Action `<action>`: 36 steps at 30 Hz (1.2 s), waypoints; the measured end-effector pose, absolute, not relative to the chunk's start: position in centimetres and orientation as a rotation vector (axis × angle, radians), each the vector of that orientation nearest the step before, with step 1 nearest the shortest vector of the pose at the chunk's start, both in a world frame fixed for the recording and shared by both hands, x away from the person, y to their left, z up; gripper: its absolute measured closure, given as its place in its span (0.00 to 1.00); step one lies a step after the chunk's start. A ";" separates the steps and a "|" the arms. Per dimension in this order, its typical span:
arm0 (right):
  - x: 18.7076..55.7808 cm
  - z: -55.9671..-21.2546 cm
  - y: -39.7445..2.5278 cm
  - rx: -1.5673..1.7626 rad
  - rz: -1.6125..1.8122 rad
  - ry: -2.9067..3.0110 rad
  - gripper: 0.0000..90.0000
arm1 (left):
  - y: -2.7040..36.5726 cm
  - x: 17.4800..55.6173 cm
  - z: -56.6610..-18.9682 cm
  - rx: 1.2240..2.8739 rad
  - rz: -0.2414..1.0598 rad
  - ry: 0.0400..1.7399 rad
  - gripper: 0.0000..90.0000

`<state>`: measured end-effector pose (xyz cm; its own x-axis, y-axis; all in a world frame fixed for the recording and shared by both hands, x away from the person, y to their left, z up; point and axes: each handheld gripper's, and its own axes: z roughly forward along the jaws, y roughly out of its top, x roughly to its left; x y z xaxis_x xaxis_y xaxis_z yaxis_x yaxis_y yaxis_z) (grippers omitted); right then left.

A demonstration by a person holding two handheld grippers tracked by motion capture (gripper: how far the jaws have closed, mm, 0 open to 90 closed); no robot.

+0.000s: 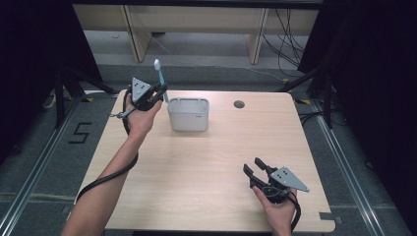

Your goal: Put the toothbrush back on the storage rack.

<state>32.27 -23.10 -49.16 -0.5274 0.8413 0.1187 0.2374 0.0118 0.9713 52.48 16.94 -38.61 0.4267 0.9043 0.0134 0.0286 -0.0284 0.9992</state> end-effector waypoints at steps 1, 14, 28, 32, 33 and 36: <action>32.3 -49.2 -23.1 1.096 1.553 1.785 0.54 | 16.9 52.5 -38.6 1.427 0.876 0.890 0.87; 32.3 -49.2 -23.2 1.077 1.561 1.770 0.54 | 16.0 53.1 -39.5 1.453 0.864 0.898 0.87; 32.4 -49.3 -23.0 1.099 1.589 1.782 0.53 | 15.9 52.8 -41.3 1.479 0.831 0.928 0.87; 32.3 -49.3 -23.1 1.093 1.530 1.791 0.53 | 15.9 52.7 -41.5 1.486 0.832 0.931 0.87; 32.3 -49.3 -23.1 1.088 1.538 1.795 0.53 | 15.9 52.7 -41.6 1.486 0.831 0.935 0.87; 32.5 -49.5 -23.0 1.078 1.559 1.778 0.53 | 15.9 52.7 -41.8 1.494 0.827 0.937 0.87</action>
